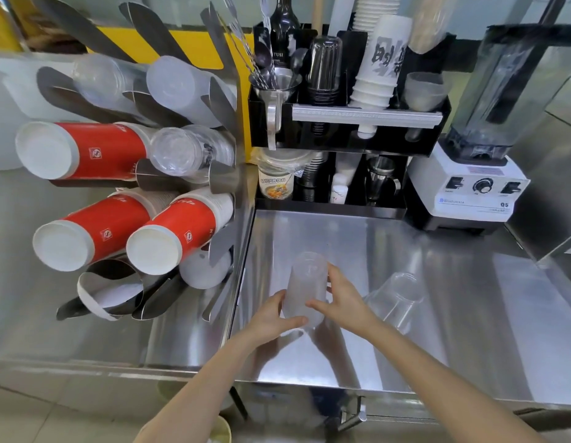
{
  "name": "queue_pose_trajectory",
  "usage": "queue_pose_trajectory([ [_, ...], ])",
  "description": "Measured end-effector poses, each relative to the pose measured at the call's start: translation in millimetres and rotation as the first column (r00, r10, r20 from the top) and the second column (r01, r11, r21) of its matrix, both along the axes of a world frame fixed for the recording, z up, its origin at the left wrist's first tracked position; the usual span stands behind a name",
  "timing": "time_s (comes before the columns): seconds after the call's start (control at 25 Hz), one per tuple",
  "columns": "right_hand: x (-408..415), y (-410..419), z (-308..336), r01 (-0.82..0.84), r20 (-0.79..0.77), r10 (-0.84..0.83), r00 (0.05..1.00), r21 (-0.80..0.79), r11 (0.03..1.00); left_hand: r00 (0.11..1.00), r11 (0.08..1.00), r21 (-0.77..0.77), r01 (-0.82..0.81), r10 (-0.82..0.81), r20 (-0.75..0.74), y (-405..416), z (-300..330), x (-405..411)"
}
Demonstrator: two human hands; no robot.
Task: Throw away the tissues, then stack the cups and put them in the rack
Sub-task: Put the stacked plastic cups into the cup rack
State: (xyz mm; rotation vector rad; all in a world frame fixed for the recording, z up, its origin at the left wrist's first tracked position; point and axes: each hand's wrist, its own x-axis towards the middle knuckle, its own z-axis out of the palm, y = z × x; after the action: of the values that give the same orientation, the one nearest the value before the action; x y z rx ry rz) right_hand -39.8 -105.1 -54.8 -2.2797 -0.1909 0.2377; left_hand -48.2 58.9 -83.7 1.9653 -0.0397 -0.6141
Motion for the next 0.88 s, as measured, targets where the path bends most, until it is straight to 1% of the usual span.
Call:
queue_pose_trajectory([
  [0.12,-8.2,-2.5,0.2,0.003,-0.001,-0.003,1.000,-0.018,1.000,0.994,0.994,-0.107,0.009,-0.020,-0.103,4.5,6.3,-4.6],
  [0.32,-20.4,-2.3,3.1,-0.005,0.019,0.006,1.000,-0.014,1.000,0.961,0.955,-0.279,-0.100,0.020,-0.277,13.6,8.1,-12.7],
  [0.44,-26.5,0.9,7.2,0.007,0.059,-0.006,0.998,-0.014,1.000,0.953,0.925,-0.348,-0.150,0.042,-0.299,12.9,13.6,-14.3],
  [0.56,-32.3,3.2,20.8,0.007,0.126,-0.004,0.992,-0.021,1.000,0.958,0.917,-0.360,-0.171,0.070,-0.277,12.7,26.4,-13.7],
  [0.64,-34.1,3.5,36.9,-0.012,0.193,0.015,0.981,-0.015,1.000,0.971,0.910,-0.386,-0.149,0.062,-0.229,14.6,42.5,-12.1],
  [0.76,-34.8,6.6,68.0,-0.024,0.296,0.020,0.955,0.009,1.000,0.992,0.906,-0.415,-0.088,0.043,-0.117,17.6,74.4,-11.8],
  [0.88,-33.8,10.9,98.7,-0.036,0.412,0.030,0.911,0.008,0.999,0.997,0.892,-0.449,-0.056,0.071,0.016,19.7,109.0,-12.3],
])
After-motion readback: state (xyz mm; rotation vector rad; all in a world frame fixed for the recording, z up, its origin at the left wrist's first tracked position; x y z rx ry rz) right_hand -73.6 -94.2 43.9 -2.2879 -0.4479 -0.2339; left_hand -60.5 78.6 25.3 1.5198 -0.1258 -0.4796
